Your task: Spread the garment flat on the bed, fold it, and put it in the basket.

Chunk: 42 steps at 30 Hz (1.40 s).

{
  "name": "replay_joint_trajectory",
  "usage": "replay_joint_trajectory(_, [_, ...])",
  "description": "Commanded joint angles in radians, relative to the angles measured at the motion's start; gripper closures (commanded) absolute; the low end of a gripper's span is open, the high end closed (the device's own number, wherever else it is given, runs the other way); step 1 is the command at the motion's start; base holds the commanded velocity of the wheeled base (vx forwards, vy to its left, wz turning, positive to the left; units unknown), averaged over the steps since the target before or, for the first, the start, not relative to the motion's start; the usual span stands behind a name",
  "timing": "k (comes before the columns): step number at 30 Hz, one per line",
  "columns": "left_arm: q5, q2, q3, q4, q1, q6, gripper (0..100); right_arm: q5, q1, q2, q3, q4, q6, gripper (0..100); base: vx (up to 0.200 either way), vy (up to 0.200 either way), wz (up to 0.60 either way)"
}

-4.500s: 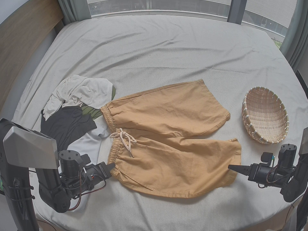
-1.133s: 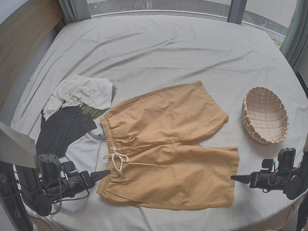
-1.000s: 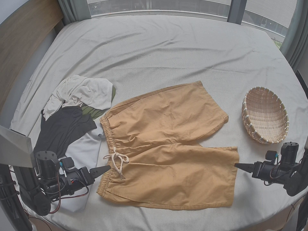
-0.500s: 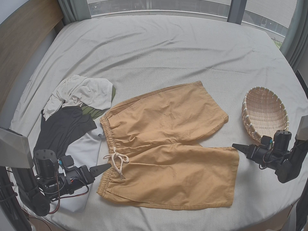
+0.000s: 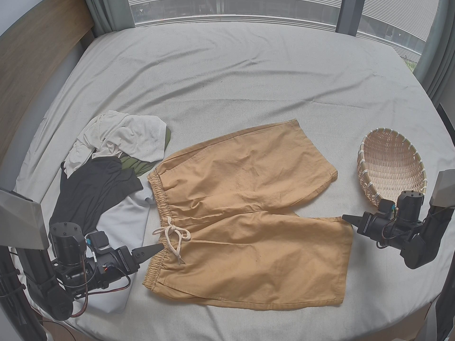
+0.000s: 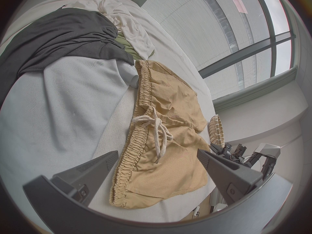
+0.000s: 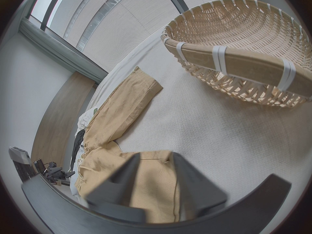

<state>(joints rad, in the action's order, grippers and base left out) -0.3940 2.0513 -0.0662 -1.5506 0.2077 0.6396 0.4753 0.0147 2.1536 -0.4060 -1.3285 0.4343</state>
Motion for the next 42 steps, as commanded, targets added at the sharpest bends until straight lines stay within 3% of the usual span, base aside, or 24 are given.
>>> replay_joint_trajectory(1, [0.0,0.003,0.0,0.0,0.001,0.0,0,0.0,-0.002,0.002,-0.008,-0.001,0.0,100,0.0,0.0,0.0])
replay_joint_trajectory(17, [0.001,0.01,0.0,0.0,-0.001,-0.003,0,-0.003,0.004,-0.02,-0.166,0.017,0.0,100,0.0,0.0,0.0])
replay_joint_trajectory(32, [0.041,0.033,0.009,0.0,0.006,-0.008,0,-0.017,-0.001,-0.017,-0.205,0.054,-0.014,100,0.0,0.0,0.0])
replay_joint_trajectory(33, [0.041,0.033,0.011,0.0,0.006,-0.006,0,-0.017,-0.002,-0.015,-0.205,0.046,-0.017,0,0.0,0.0,0.0])
replay_joint_trajectory(38, [0.041,0.033,0.02,0.0,0.013,-0.006,0,-0.021,-0.007,-0.02,-0.188,0.011,-0.02,0,0.0,0.0,0.0])
replay_joint_trajectory(42, [0.04,0.03,0.054,0.0,0.015,-0.009,0,-0.058,-0.05,-0.043,-0.125,-0.098,-0.02,0,0.0,0.0,0.0])
